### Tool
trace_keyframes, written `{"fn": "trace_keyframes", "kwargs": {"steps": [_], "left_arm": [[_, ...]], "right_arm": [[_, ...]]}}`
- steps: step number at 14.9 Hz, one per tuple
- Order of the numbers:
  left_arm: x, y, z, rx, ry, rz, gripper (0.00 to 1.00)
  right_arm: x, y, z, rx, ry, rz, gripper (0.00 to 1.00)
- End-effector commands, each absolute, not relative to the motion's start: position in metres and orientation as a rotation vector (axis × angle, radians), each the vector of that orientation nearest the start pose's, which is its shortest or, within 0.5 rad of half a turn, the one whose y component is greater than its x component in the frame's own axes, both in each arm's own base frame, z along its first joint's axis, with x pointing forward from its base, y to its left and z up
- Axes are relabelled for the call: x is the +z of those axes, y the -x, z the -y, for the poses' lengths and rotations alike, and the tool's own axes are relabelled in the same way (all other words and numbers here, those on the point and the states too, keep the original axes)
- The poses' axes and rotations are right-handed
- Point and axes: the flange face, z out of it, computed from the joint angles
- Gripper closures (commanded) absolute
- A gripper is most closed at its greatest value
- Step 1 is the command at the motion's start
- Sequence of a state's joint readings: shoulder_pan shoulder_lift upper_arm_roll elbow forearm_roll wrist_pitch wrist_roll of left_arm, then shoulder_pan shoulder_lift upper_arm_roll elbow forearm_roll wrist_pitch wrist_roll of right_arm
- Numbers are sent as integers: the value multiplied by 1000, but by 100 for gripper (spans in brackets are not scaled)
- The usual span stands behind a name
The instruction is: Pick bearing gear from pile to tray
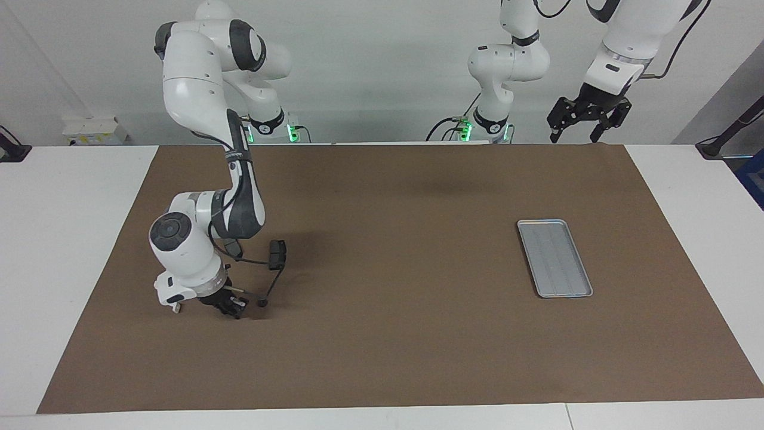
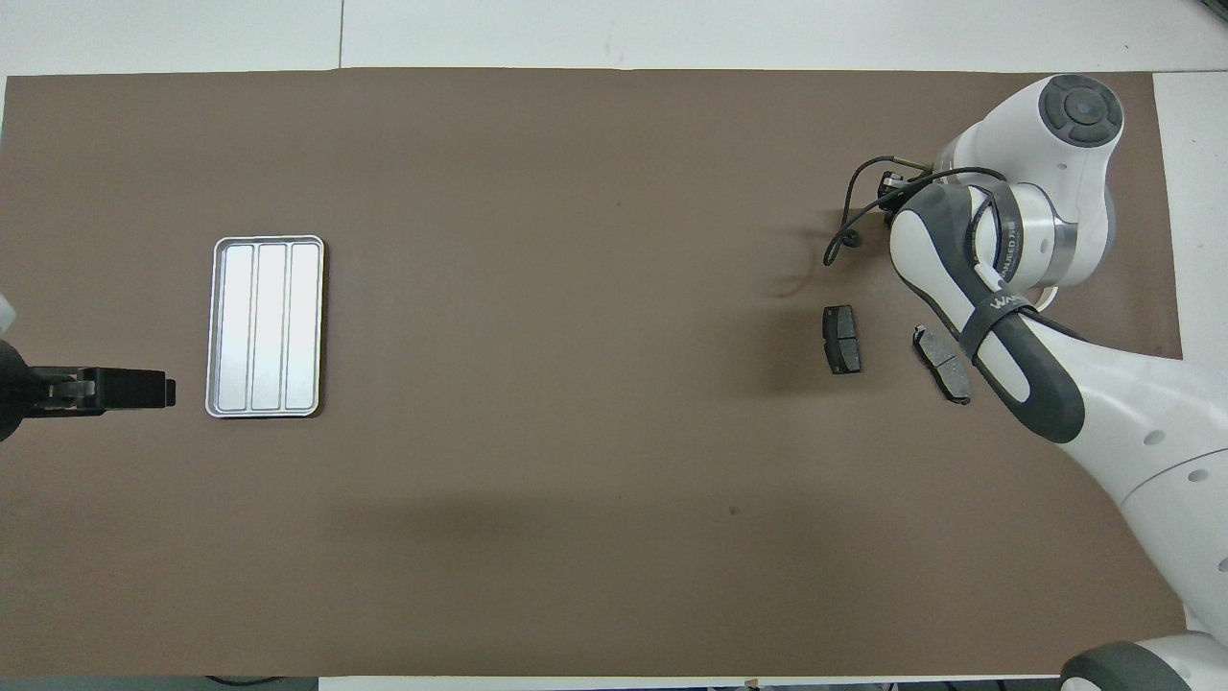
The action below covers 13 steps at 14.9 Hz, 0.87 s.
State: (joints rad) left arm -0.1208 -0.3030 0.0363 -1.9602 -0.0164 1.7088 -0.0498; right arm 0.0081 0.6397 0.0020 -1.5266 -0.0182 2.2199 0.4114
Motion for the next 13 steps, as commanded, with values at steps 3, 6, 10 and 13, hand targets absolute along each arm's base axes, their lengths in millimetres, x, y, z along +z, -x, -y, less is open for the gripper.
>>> {"fn": "trace_keyframes", "kwargs": {"steps": [3,6,10,13], "left_arm": [[582,-462,22,-156,3156,6,0],[565,-472,21,-141,3155,12,0],[537,-486,22,-69,3154,12,0],[519,-496,29,-43,3152,-7,0]], "right_arm": [[289,-716,0,-88,3080,-599,100],[305,-714,1,-86,3086,-580,100],[343,-716,-6,-25,3098,-566,100],[388,-710,-11,44,3118,-540,100]]}}
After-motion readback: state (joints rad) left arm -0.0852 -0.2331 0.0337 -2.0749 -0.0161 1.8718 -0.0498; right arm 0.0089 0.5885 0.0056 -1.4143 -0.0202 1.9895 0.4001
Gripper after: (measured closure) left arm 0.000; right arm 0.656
